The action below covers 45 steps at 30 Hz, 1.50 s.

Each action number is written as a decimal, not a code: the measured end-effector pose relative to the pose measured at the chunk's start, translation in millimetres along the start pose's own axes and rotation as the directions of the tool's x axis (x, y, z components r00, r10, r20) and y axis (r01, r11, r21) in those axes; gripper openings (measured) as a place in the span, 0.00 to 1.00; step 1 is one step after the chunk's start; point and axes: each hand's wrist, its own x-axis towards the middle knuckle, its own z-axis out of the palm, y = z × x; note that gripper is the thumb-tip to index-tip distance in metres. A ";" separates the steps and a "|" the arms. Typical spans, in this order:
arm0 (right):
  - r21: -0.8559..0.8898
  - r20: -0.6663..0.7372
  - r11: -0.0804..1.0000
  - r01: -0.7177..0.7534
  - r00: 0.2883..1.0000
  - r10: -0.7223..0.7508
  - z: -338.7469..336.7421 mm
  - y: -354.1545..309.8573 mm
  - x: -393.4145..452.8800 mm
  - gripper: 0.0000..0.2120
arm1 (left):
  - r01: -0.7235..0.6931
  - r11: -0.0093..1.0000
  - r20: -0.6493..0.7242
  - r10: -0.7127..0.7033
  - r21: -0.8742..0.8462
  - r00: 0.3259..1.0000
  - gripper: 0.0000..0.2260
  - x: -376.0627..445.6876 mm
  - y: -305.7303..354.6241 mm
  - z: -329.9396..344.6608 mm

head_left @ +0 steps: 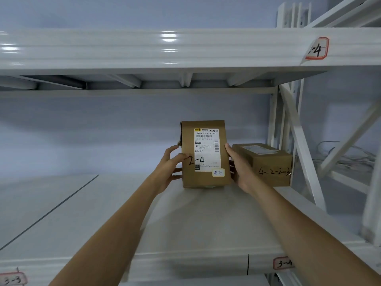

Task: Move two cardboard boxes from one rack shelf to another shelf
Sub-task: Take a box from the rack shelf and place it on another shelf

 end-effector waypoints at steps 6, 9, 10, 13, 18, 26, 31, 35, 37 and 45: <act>0.035 0.111 0.999 -0.019 0.994 0.015 -7.7 -0.2 -2.6 0.22 | 0.003 0.999 0.089 -0.008 0.050 0.996 0.25 -2.6 0.8 -10.5; 0.045 0.133 0.999 -0.018 0.991 0.012 -10.1 -2.6 -5.4 0.21 | 0.008 0.998 0.114 -0.015 0.064 0.993 0.14 -5.9 2.8 -6.8; 0.054 0.142 0.998 -0.022 0.990 0.014 -12.6 -1.6 -9.1 0.19 | 0.015 0.998 0.124 -0.024 0.068 0.992 0.14 -10.2 2.2 -4.7; 0.052 0.154 0.998 -0.034 0.988 0.026 -16.3 1.4 -13.9 0.17 | 0.028 0.997 0.121 -0.036 0.065 0.992 0.15 -16.1 0.4 -3.3; -0.060 0.175 0.998 -0.035 0.984 0.045 -11.9 -5.8 -20.8 0.14 | 0.027 0.995 0.099 -0.036 0.094 0.994 0.25 -13.9 0.6 -7.2; -0.131 0.194 0.991 -0.013 0.980 0.038 -11.9 -8.2 -28.0 0.13 | 0.036 0.996 0.132 -0.046 0.078 0.990 0.35 -17.0 -1.3 -9.9; -0.171 0.180 0.985 0.000 0.983 0.031 -12.2 -6.9 -25.4 0.15 | 0.041 0.997 0.141 -0.049 0.063 0.989 0.33 -19.6 0.1 -12.4; -0.185 0.177 0.983 0.005 0.984 0.029 -13.3 -4.0 -21.6 0.16 | 0.041 0.997 0.140 -0.050 0.068 0.989 0.33 -20.2 0.6 -11.5; -0.197 0.171 0.980 0.014 0.985 0.020 -13.2 -1.9 -19.4 0.16 | 0.037 0.996 0.130 -0.047 0.076 0.990 0.33 -20.1 0.4 -10.7; -0.245 0.145 0.968 0.047 0.989 -0.011 -11.4 1.2 -20.1 0.16 | 0.002 0.994 0.093 -0.012 0.111 0.996 0.23 -20.7 -1.7 -7.7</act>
